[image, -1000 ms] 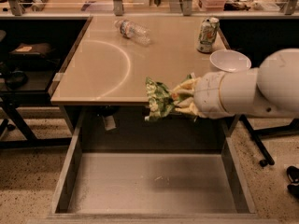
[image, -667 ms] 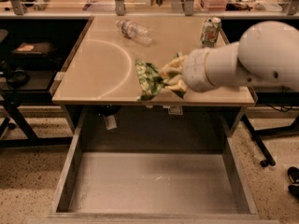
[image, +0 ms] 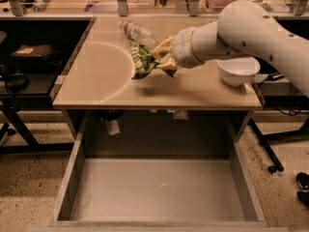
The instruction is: Pick green jalapeno chip bag from top drawer and place on counter
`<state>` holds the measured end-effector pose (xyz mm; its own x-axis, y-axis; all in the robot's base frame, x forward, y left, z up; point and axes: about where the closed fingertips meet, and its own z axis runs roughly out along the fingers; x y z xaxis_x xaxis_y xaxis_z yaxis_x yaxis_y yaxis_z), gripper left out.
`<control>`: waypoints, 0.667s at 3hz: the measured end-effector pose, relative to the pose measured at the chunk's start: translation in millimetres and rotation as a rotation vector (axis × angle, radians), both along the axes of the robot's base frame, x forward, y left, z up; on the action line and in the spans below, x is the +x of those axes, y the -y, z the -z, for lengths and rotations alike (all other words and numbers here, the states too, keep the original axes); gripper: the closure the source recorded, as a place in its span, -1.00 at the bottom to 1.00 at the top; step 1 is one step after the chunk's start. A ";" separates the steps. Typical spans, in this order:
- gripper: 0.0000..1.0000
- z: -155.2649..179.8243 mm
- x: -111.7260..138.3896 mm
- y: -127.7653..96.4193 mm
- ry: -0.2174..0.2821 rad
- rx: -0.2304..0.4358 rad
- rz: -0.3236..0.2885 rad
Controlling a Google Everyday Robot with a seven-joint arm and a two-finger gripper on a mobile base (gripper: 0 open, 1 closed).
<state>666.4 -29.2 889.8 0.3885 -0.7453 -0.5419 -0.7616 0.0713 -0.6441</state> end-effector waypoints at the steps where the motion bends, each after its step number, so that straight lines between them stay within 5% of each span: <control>1: 1.00 19.5 38.2 0.8 -0.075 0.039 0.086; 2: 1.00 37.9 56.7 5.6 -0.184 0.098 0.200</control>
Offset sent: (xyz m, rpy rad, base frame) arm 0.0778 -0.0165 -0.0596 0.1748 0.3207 -0.3514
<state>723.1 -34.8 851.9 0.1277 -0.7380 -0.6626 -0.8295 0.2868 -0.4793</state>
